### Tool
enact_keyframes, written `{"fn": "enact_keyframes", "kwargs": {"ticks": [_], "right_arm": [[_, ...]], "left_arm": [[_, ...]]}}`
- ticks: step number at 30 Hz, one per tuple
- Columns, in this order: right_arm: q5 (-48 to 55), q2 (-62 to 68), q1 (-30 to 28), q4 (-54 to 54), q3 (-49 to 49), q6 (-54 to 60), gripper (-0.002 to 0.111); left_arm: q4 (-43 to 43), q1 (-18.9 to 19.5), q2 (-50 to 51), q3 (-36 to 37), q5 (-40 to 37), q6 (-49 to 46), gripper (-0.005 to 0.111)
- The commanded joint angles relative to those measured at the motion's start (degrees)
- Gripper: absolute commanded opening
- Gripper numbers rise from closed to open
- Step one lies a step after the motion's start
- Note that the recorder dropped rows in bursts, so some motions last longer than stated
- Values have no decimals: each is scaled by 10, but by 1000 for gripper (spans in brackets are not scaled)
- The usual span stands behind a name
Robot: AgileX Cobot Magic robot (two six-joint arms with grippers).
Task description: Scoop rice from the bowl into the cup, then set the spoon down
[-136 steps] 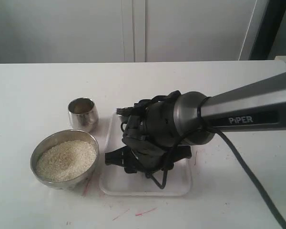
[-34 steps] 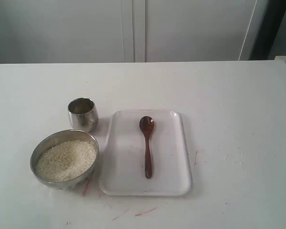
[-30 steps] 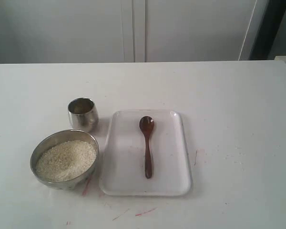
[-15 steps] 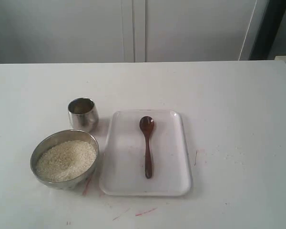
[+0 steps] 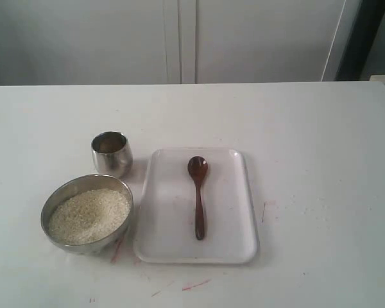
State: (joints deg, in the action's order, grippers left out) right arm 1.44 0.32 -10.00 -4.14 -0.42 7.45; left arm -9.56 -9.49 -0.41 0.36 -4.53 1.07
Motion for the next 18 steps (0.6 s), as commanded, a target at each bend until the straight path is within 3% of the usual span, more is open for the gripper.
{"fn": "enact_keyframes", "kwargs": {"ticks": [1, 4, 10, 14, 18], "right_arm": [[-1, -3, 3, -3, 4, -2, 52], [-1, -3, 3, -9, 4, -5, 46], [-1, -3, 3, -16, 4, -24, 0], [-1, -3, 3, 3, 4, -26, 0], [19, -3, 3, 103, 4, -26, 0]], "left_arm": [[-6, -3, 4, -4, 2, 0, 14], [-6, -3, 4, -4, 2, 0, 14], [-6, -3, 4, -4, 2, 0, 14], [-6, -3, 4, -4, 2, 0, 14], [-6, -3, 4, -4, 2, 0, 14]]}}
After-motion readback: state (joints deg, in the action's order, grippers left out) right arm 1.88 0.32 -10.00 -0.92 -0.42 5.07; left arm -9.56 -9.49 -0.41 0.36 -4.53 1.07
